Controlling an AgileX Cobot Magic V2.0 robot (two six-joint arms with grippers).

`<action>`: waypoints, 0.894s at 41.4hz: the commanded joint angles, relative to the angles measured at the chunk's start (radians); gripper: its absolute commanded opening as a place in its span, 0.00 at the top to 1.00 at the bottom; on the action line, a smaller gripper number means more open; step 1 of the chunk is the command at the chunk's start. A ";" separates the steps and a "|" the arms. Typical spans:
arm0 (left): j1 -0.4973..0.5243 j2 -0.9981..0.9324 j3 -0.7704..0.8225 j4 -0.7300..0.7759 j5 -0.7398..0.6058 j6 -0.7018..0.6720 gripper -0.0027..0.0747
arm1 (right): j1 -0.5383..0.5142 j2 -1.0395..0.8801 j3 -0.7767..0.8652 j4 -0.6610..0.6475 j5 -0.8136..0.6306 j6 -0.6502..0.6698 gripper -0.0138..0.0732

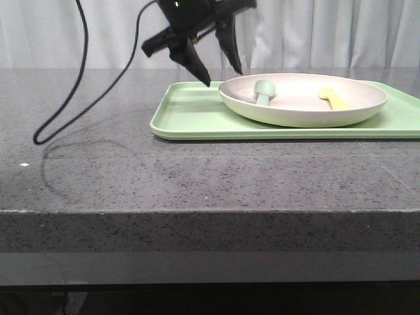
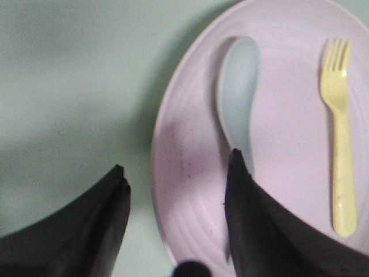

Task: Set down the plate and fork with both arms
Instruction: 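Carry the plate over the green tray and lower it down, then release the plate and raise the left gripper away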

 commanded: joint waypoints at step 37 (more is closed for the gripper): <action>0.039 -0.587 0.343 -0.118 -0.084 0.361 0.48 | -0.006 0.006 -0.034 -0.002 -0.061 -0.006 0.11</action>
